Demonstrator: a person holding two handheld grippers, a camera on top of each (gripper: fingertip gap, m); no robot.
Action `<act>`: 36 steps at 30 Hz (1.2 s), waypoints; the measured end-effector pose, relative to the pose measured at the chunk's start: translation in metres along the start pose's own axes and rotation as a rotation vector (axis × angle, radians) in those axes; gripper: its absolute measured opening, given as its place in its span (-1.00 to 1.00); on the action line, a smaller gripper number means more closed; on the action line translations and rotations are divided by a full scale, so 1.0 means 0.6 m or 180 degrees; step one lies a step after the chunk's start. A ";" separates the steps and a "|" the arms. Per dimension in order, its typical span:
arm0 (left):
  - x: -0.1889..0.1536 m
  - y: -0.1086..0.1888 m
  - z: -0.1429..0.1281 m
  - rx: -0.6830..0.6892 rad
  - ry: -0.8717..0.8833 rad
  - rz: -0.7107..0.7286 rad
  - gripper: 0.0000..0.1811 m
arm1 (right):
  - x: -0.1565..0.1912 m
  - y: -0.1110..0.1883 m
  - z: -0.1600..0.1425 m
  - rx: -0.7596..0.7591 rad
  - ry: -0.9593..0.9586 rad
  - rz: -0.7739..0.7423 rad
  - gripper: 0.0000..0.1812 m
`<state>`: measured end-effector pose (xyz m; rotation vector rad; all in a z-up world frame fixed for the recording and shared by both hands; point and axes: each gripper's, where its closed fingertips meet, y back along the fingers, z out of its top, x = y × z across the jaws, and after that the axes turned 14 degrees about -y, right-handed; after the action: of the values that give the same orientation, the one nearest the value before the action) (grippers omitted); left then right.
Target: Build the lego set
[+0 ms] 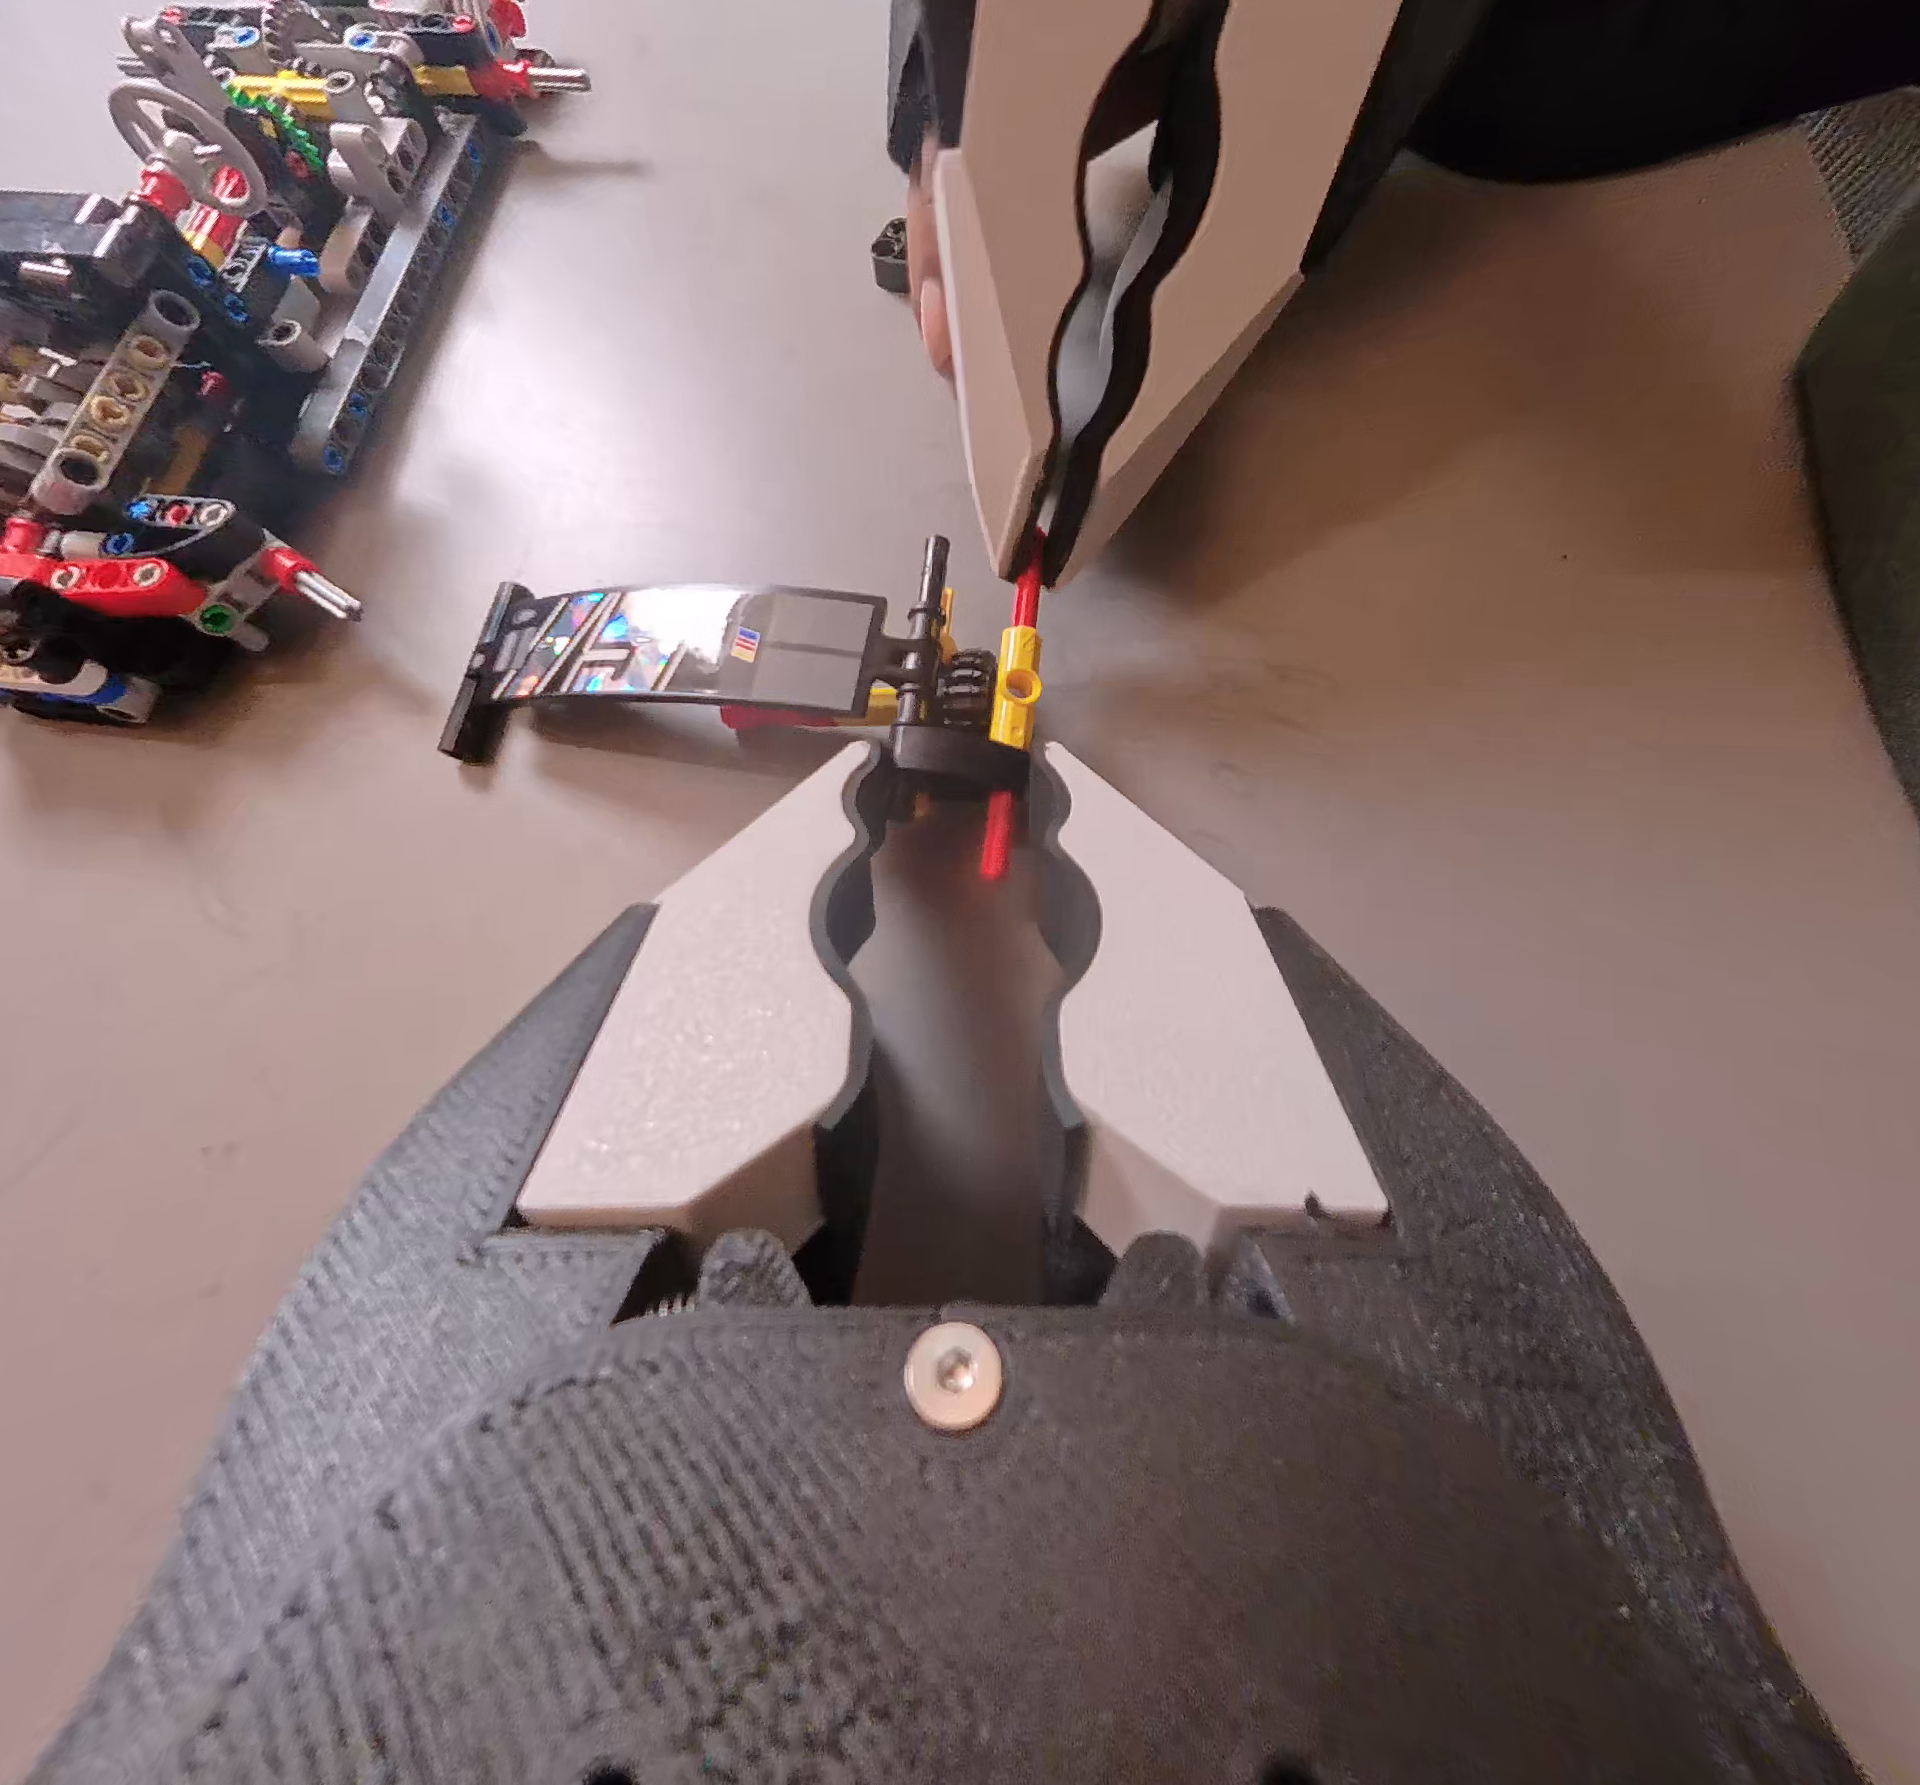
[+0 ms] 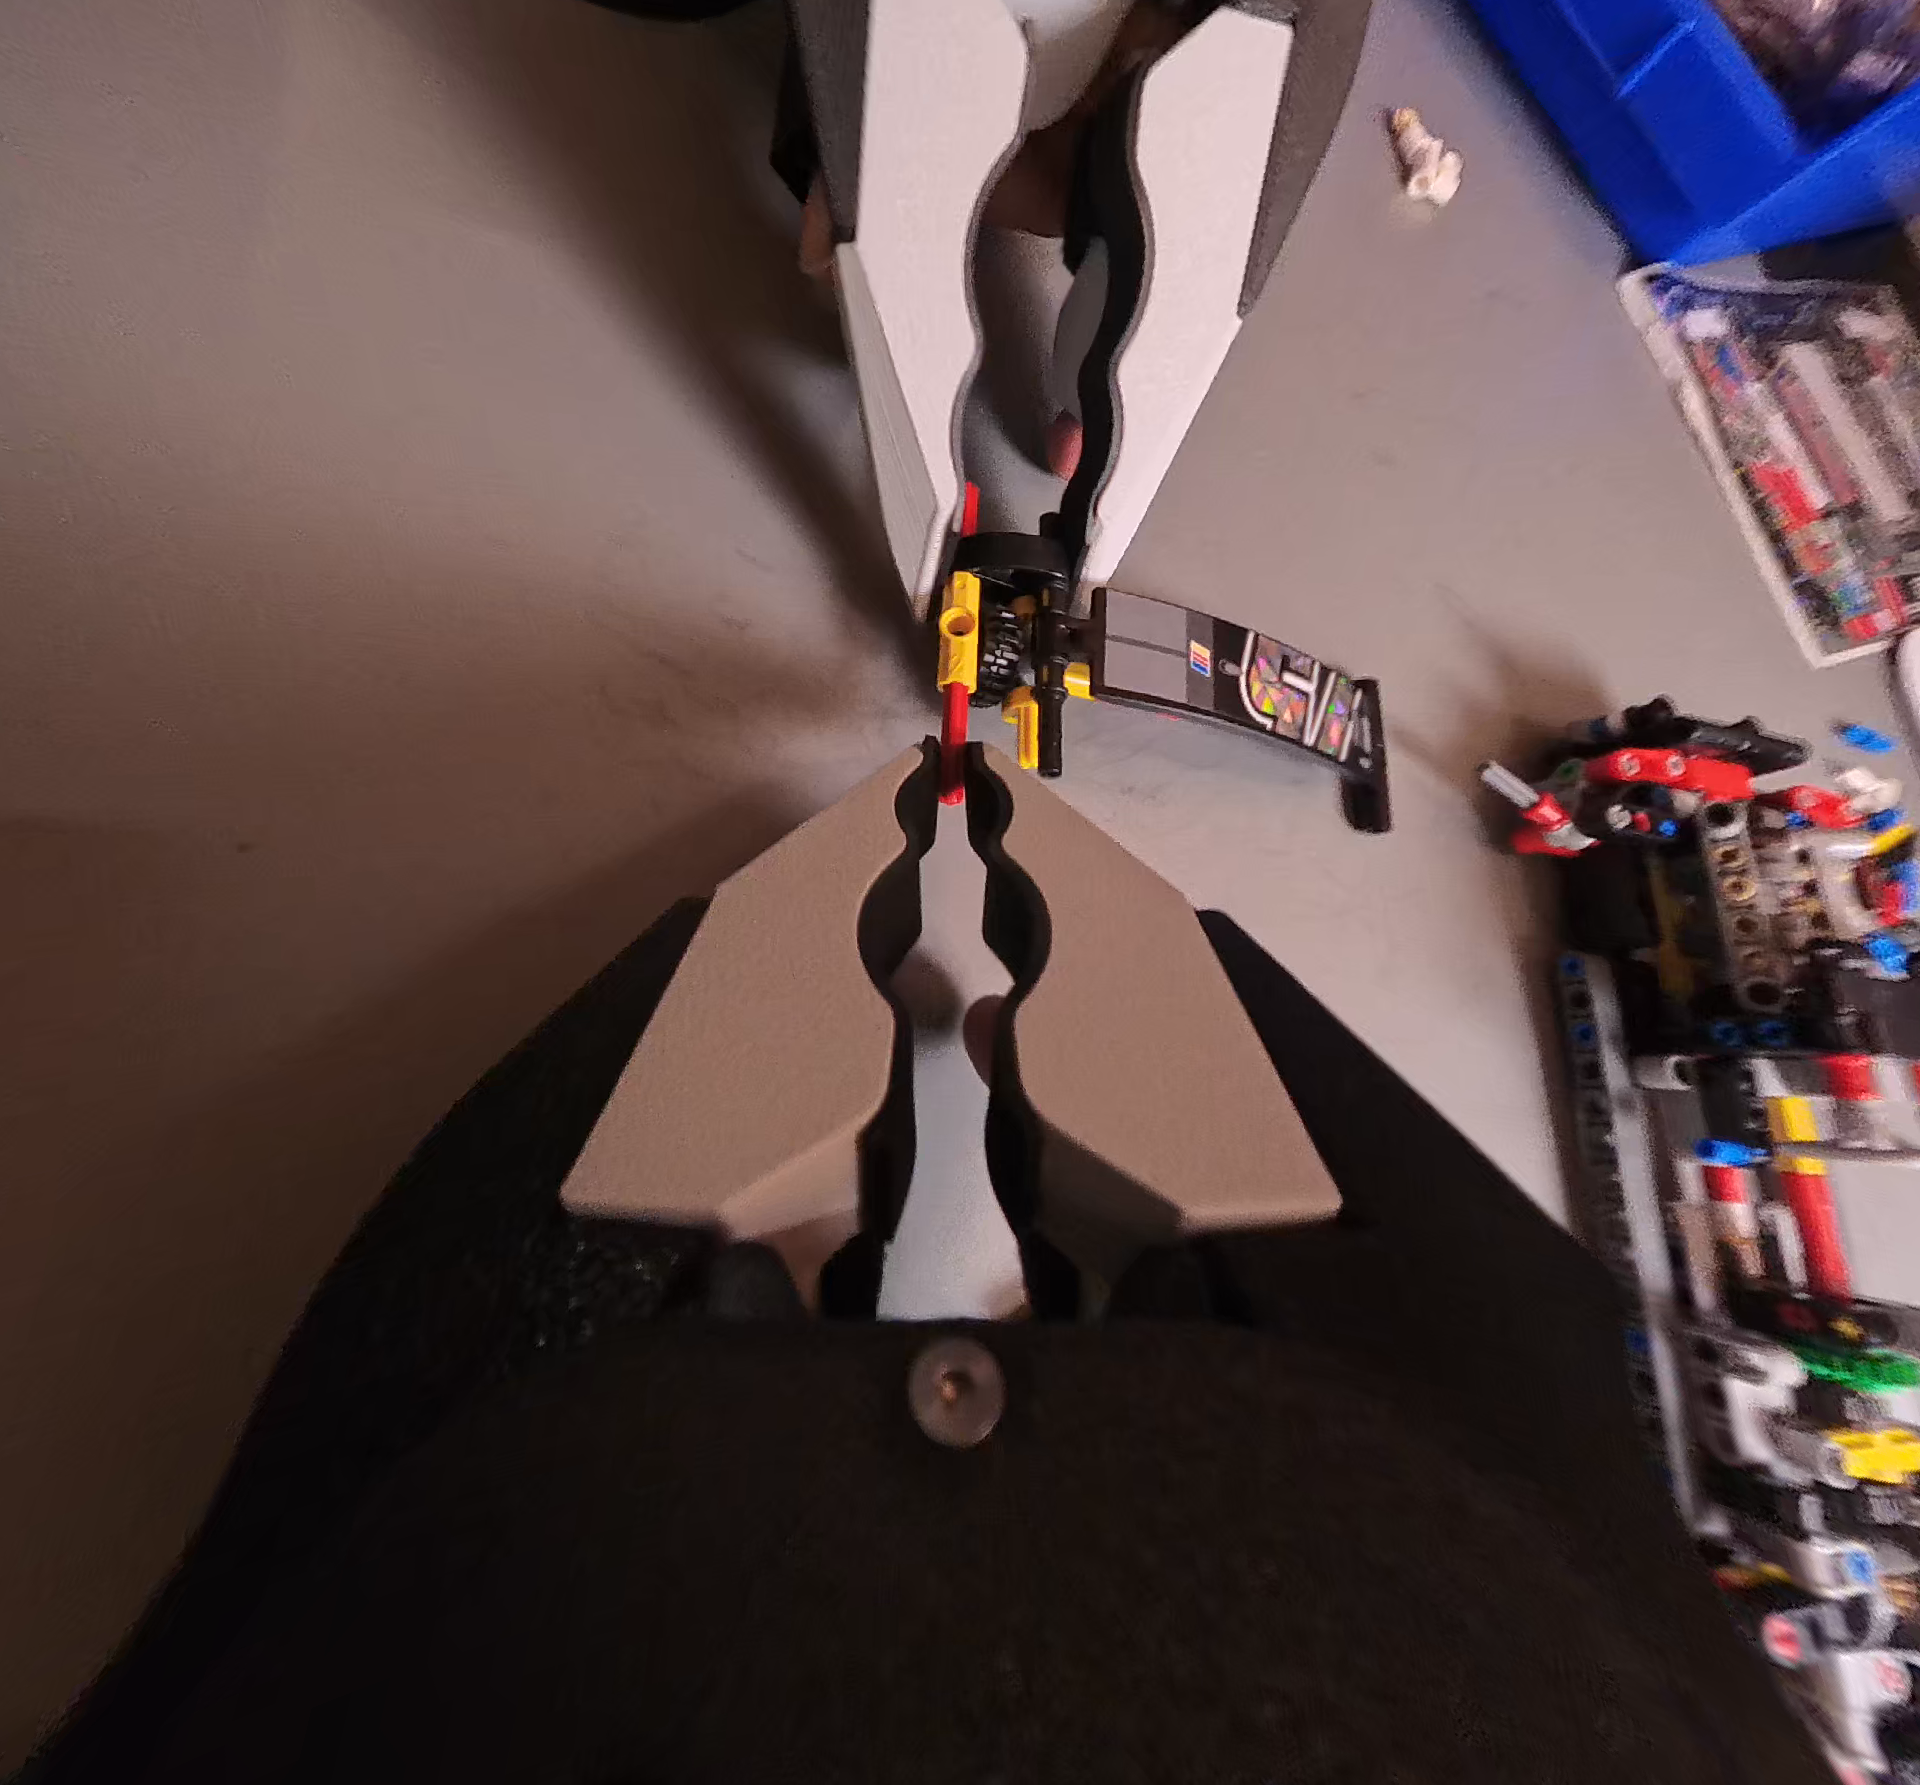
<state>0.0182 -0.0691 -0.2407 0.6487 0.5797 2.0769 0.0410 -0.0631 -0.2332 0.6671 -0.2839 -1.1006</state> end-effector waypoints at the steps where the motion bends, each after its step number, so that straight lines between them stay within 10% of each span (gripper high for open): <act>1: -0.001 0.000 0.000 0.0004 -0.0028 0.0003 -0.73 | 0.001 0.000 0.000 0.0013 -0.0177 0.0098 -0.99; 14: -0.004 -0.001 -0.005 0.0079 -0.0160 0.0032 -0.72 | 0.014 -0.003 -0.003 0.0414 -0.1835 0.1064 -0.98; 36: 0.004 0.000 -0.005 0.0061 -0.0055 0.0047 -0.73 | 0.001 -0.006 -0.002 0.0253 -0.1074 0.0516 -0.99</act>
<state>0.0153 -0.0678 -0.2426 0.6833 0.5871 2.0798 0.0390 -0.0641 -0.2365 0.5162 -0.6631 -1.0471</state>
